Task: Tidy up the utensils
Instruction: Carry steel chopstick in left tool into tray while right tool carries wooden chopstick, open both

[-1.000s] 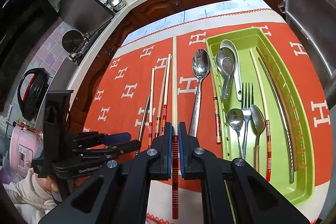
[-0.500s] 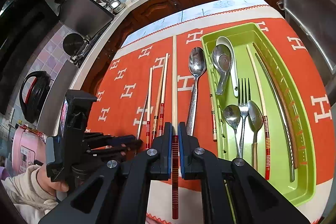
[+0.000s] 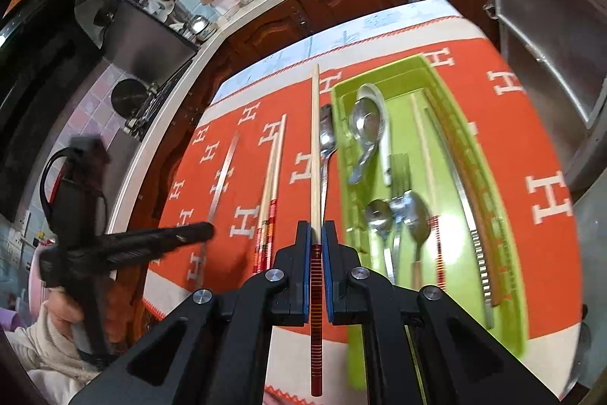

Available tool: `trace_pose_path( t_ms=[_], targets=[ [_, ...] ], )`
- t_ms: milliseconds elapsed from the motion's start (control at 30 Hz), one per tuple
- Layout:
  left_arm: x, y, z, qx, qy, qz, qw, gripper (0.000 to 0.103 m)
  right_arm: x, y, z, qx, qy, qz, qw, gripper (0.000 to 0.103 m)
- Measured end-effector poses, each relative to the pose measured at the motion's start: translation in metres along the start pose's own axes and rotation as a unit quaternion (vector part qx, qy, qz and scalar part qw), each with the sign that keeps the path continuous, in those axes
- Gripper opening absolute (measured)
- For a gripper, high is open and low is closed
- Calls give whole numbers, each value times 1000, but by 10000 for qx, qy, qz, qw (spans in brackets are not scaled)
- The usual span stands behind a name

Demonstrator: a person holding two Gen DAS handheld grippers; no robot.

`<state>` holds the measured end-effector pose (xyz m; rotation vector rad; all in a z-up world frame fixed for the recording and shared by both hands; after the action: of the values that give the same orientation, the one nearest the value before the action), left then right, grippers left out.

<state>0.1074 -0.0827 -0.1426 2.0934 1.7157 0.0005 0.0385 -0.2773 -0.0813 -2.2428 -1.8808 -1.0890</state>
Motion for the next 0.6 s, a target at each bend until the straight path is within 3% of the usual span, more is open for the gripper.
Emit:
trace_pose_path(
  t_ms=[200, 367, 600],
  targets=[
    [-80, 37, 8, -101, -748, 184, 9970, 3, -32, 18, -16, -40, -482, 4, 9988, 5],
    [-115, 50, 40, 111, -1047, -63, 9944, 4, -59, 23, -19, 22, -772, 26, 9970, 5],
    [-143, 52, 105, 402, -1092, -306, 9927, 4, -83, 20, 3, 357, -1162, -116, 9925, 5]
  ],
)
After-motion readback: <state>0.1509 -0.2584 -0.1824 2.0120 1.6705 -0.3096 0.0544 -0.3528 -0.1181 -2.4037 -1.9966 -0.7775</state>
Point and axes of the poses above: each gripper's, at about its wrist camera, not at the fingertips, and z roughly the way its jaws point, x to its left, y to its top, the point moved 9 cm from there along z, roughly the way its jaws point, and after that the axes turned 5 degrees about z, right-handed, at the moved point
